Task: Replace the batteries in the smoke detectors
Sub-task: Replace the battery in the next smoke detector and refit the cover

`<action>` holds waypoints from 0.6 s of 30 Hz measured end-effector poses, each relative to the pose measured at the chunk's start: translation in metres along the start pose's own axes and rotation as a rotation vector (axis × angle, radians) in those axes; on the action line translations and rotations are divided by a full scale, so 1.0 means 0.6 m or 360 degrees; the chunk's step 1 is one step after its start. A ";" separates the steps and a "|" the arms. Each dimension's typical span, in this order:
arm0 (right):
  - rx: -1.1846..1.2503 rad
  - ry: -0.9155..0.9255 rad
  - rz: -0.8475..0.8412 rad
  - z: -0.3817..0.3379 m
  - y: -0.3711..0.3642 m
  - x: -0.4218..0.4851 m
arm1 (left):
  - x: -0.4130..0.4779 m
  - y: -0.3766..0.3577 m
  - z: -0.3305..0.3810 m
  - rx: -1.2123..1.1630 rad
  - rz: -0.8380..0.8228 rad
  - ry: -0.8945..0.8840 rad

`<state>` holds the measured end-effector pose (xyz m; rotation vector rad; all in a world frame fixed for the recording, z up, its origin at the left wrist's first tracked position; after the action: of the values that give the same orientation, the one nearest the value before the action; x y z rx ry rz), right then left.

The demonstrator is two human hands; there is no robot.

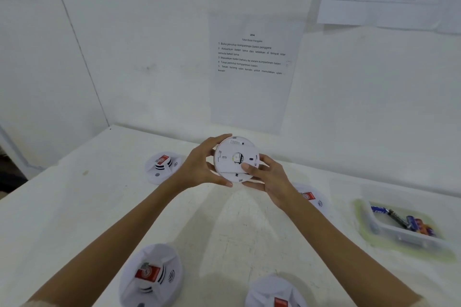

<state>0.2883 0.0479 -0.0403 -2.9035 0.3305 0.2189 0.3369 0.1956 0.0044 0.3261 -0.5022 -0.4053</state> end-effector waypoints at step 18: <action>-0.0041 0.0140 0.0126 -0.018 0.001 -0.011 | 0.005 -0.005 0.005 -0.0082 -0.0018 0.0004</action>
<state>0.2828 0.0464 -0.0289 -2.9342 0.4609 0.1088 0.3367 0.1909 0.0067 0.2799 -0.4868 -0.4281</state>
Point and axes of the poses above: each hand's wrist, its own x-axis towards the middle knuckle, its own y-axis out of the back of the hand, z = x × y, the point moved 9 cm from there along x, towards the middle knuckle, and after that the axes turned 7 degrees about z, right-handed, at the moved point
